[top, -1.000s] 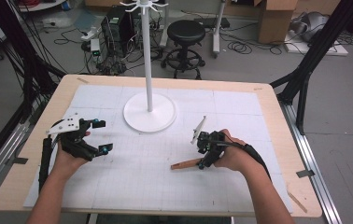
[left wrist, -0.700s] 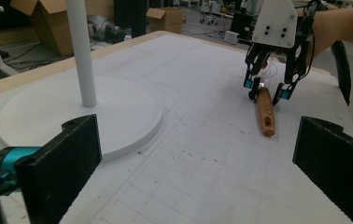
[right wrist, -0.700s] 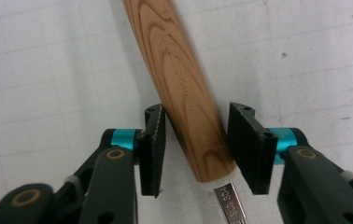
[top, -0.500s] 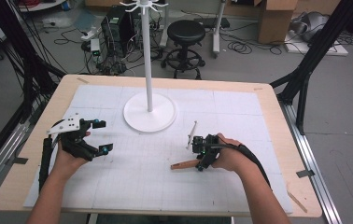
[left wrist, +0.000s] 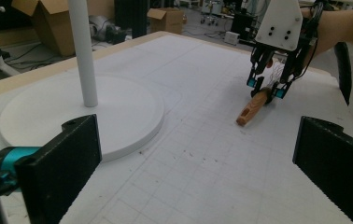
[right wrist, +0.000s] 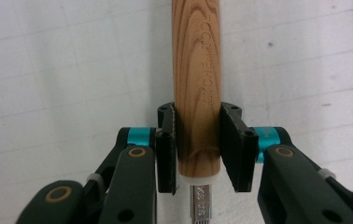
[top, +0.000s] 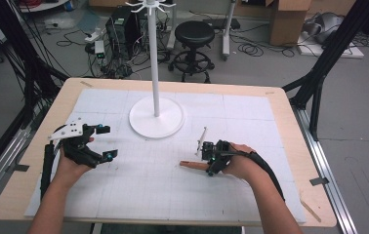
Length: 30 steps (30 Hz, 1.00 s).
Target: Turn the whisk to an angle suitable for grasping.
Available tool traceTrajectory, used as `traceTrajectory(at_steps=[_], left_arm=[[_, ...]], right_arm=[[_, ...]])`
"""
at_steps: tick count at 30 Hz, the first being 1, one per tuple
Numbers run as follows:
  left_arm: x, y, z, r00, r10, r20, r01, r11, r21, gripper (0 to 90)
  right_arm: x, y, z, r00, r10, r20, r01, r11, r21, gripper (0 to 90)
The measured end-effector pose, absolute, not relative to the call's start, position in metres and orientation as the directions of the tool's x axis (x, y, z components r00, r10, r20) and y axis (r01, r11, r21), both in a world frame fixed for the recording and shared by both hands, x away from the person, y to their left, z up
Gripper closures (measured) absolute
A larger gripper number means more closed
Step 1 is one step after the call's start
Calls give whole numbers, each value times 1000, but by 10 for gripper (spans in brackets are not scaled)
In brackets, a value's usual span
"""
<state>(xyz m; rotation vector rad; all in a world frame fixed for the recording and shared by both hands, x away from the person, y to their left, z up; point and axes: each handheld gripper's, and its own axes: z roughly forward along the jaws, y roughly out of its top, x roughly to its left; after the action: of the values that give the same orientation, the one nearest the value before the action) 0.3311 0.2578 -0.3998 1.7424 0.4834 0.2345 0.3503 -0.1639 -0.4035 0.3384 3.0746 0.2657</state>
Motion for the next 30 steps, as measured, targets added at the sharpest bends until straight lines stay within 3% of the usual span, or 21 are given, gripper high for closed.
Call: traceTrajectory(at_steps=[7, 13, 22, 30], left_arm=[[331, 258, -400, 891, 441, -102, 191, -163, 968, 17], [331, 258, -399, 892, 442, -98, 187, -162, 969, 17], [331, 257, -400, 893, 440, -95, 187, -170, 967, 17], [331, 256, -400, 893, 439, -97, 189, -171, 967, 17]], right_arm=[[349, -171, -386, -970, 239, -43, 219, 935, 278, 697], [345, -186, -354, -952, 301, -56, 238, 843, 482, 698], [338, -205, -322, -936, 346, -69, 215, 715, 665, 698], [336, -219, -307, -921, 382, -74, 203, 635, 746, 698]])
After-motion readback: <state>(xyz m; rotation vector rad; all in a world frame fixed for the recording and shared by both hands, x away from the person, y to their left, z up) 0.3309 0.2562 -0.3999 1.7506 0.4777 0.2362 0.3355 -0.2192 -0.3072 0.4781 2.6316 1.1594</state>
